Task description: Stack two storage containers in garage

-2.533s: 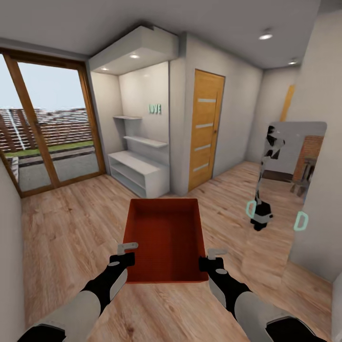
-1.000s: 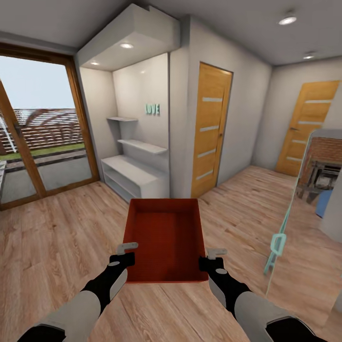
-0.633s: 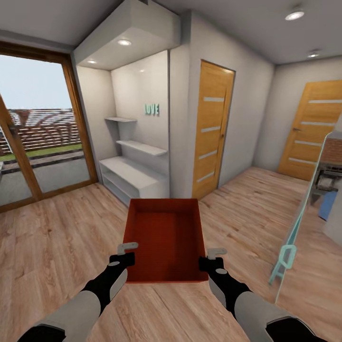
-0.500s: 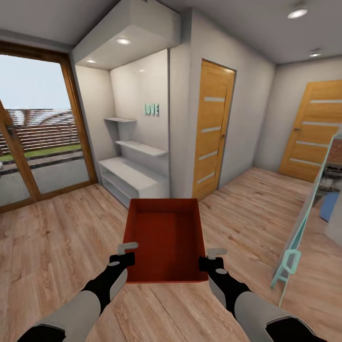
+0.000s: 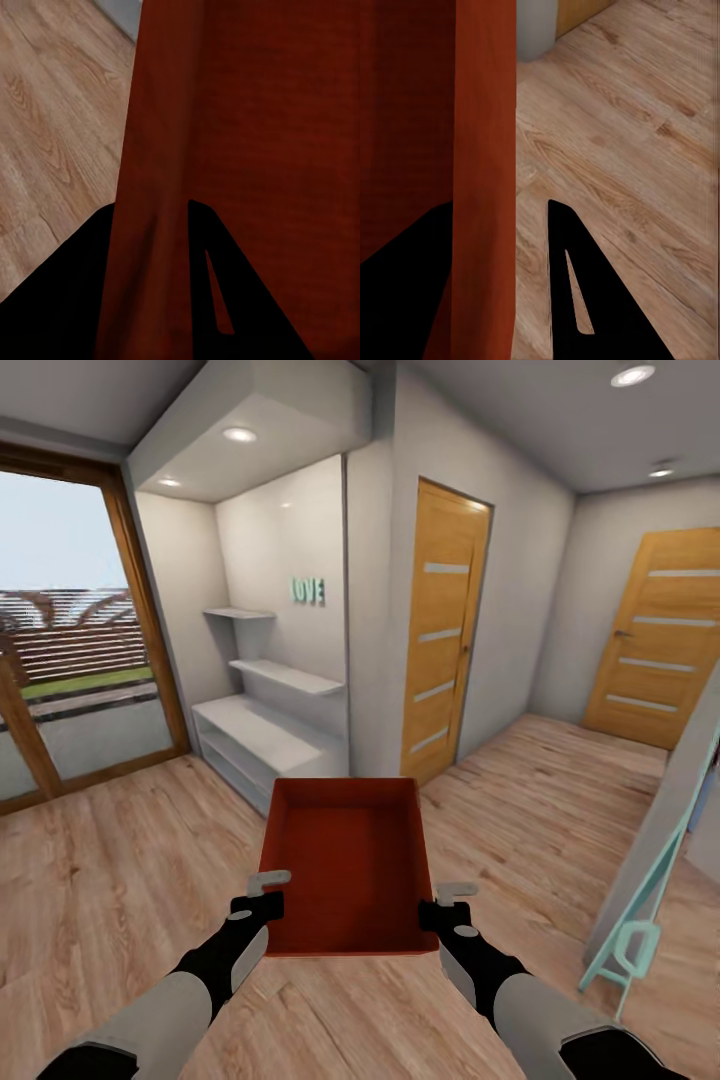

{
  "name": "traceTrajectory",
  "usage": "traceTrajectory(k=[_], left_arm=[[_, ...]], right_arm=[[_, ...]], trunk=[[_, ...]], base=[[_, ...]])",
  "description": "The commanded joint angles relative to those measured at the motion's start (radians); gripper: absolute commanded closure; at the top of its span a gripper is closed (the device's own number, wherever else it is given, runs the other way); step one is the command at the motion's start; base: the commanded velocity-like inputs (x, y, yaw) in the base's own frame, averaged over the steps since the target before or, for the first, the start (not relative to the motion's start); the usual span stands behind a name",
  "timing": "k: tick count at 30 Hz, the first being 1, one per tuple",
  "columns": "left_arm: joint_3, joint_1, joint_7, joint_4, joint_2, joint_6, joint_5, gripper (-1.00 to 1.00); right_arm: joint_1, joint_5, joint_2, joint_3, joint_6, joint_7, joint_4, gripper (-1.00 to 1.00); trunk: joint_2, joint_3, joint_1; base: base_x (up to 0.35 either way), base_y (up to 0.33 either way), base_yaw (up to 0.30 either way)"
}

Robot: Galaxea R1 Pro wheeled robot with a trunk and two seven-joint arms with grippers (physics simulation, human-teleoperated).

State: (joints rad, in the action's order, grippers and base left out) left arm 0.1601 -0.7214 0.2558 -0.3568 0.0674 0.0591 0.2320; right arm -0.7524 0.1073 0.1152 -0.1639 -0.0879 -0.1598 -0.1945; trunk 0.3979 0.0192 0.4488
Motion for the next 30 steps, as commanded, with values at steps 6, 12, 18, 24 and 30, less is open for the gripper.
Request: traceTrajectory(k=[6,12,18,24,30], left_arm=[[-0.057,-0.001,0.020,-0.005,-0.047,0.007,-0.013,1.00],[-0.057,-0.001,0.020,-0.005,-0.047,0.007,-0.013,1.00],[-0.057,-0.001,0.020,-0.007,-0.046,0.007,-0.013,1.00],[-0.056,-0.001,0.019,-0.008,-0.045,0.005,-0.013,1.00],[-0.056,-0.001,0.018,-0.008,-0.044,0.005,-0.014,1.00]], right_arm=[[-0.001,0.014,0.000,-0.005,-0.003,-0.004,0.001,1.00],[-0.001,0.014,0.000,-0.005,-0.003,-0.004,0.001,1.00],[-0.001,0.014,0.000,-0.005,-0.003,-0.004,0.001,1.00],[-0.001,0.014,0.000,-0.005,-0.003,-0.004,0.001,1.00],[-0.001,0.014,0.000,-0.005,-0.003,-0.004,0.001,1.00]], trunk=[[0.002,0.002,0.001],[0.002,0.002,0.001],[0.002,0.002,0.001],[0.002,0.002,0.001],[0.002,0.002,0.001]], base=[[0.323,0.000,-0.234],[0.323,0.000,-0.242],[0.323,0.000,-0.243],[0.301,0.000,-0.243],[0.069,0.000,-0.243]])
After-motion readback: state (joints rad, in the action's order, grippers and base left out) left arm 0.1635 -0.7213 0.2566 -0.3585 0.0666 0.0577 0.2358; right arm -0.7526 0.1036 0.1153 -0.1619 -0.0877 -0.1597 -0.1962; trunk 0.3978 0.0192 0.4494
